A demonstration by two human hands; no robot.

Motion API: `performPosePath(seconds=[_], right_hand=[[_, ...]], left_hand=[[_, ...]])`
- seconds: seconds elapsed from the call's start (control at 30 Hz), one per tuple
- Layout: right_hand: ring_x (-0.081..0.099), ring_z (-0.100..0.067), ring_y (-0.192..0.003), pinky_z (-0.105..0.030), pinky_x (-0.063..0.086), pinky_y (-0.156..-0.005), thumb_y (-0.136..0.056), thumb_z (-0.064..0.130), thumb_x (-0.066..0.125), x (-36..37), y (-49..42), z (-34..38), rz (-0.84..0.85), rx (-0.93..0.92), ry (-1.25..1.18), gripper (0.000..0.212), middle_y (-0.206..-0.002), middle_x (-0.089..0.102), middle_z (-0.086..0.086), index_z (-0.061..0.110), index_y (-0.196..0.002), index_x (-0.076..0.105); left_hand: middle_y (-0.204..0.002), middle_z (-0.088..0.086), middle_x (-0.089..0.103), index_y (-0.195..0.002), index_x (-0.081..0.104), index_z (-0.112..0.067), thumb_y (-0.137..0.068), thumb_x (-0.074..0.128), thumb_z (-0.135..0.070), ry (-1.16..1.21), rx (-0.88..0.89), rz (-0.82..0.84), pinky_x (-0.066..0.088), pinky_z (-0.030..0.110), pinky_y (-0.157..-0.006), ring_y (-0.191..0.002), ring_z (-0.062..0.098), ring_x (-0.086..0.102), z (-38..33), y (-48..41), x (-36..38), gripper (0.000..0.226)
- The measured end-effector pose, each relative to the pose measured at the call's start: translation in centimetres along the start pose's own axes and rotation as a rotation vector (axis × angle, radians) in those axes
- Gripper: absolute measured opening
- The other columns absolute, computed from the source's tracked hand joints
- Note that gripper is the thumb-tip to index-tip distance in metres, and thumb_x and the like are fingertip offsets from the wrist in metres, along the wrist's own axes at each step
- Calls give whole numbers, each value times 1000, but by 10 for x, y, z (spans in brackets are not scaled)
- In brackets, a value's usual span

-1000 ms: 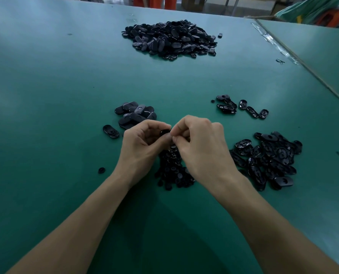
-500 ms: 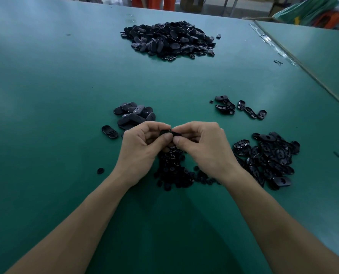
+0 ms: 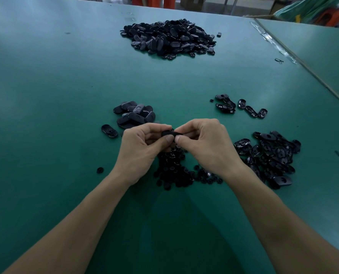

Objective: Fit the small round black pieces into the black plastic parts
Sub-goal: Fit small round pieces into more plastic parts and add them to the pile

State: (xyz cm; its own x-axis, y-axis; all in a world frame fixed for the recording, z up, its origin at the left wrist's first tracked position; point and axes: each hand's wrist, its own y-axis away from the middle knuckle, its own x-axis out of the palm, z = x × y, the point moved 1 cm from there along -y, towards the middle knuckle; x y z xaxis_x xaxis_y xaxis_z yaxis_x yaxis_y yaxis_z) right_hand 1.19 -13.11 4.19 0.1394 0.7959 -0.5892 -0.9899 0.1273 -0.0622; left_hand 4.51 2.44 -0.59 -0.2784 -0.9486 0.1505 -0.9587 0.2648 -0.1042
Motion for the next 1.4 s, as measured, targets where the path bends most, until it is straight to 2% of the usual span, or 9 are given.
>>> performPosePath(seconds=[0.37,0.5,0.67,0.8,0.93,1.03,1.17,1.27,1.4], right_hand=[[67,7,-69,-7,48,-67,-83,9,74,-5,-4,5,95,-23,-28,14,-73,73,13,22,-88,78],[68,0,-73,-20,54,-74,-88,12,69,-9,-13,0,146,-16,-40,17,-76,74,8,24,-97,77],[55,-18,-121,-32,39,-111,-97,9,55,-35,-49,-38,-53,56,365,42,-140,53,-2,20,-138,56],[34,-34,-134,-43,28,-114,-102,12,43,-58,-72,-75,-42,231,650,52,-156,30,-5,26,-152,37],[43,-34,-126,-44,41,-101,-105,18,42,-64,-74,-88,-76,166,753,40,-143,46,-9,24,-143,51],[54,-33,-112,-42,51,-86,-104,18,47,-62,-71,-88,-175,89,745,32,-125,57,-12,21,-132,63],[59,-31,-103,-36,50,-76,-102,20,53,-61,-69,-87,-230,57,721,26,-117,61,-10,18,-123,68],[61,-29,-99,-36,50,-78,-99,22,59,-63,-69,-89,-273,56,674,21,-113,63,-8,17,-115,72],[64,-17,-81,-26,46,-77,-89,22,74,-66,-71,-92,-301,60,525,13,-97,71,-5,15,-100,76]], left_hand=[[-70,11,75,-81,75,-15,-75,80,4,-13,22,-97,58,24,-59,-60,19,71,0,1,-3,20],[-69,8,74,-83,73,-13,-79,77,7,-14,37,-123,56,23,-58,-59,16,70,4,-1,-2,21],[-78,6,74,-98,68,-8,-89,68,4,180,29,-247,56,23,-71,-72,18,70,5,-7,-11,14],[-85,2,73,-103,65,-5,-97,56,6,344,-4,-342,56,21,-74,-76,13,70,5,-11,-12,16],[-94,3,72,-110,64,-6,-96,55,9,427,-40,-425,56,20,-79,-85,12,71,6,-14,-14,23],[-96,-4,75,-133,54,-3,-95,57,10,420,-49,-438,56,21,-84,-99,13,72,7,-14,-14,40],[-108,-9,68,-150,36,-3,-93,60,10,310,-53,-426,56,23,-87,-108,9,68,8,-12,-13,63],[-104,-17,72,-147,41,-8,-92,62,9,218,-24,-401,57,26,-88,-101,4,67,10,-11,-12,62],[-90,-15,74,-121,61,-9,-95,61,5,129,23,-335,58,29,-85,-82,5,69,11,-9,-11,30]])
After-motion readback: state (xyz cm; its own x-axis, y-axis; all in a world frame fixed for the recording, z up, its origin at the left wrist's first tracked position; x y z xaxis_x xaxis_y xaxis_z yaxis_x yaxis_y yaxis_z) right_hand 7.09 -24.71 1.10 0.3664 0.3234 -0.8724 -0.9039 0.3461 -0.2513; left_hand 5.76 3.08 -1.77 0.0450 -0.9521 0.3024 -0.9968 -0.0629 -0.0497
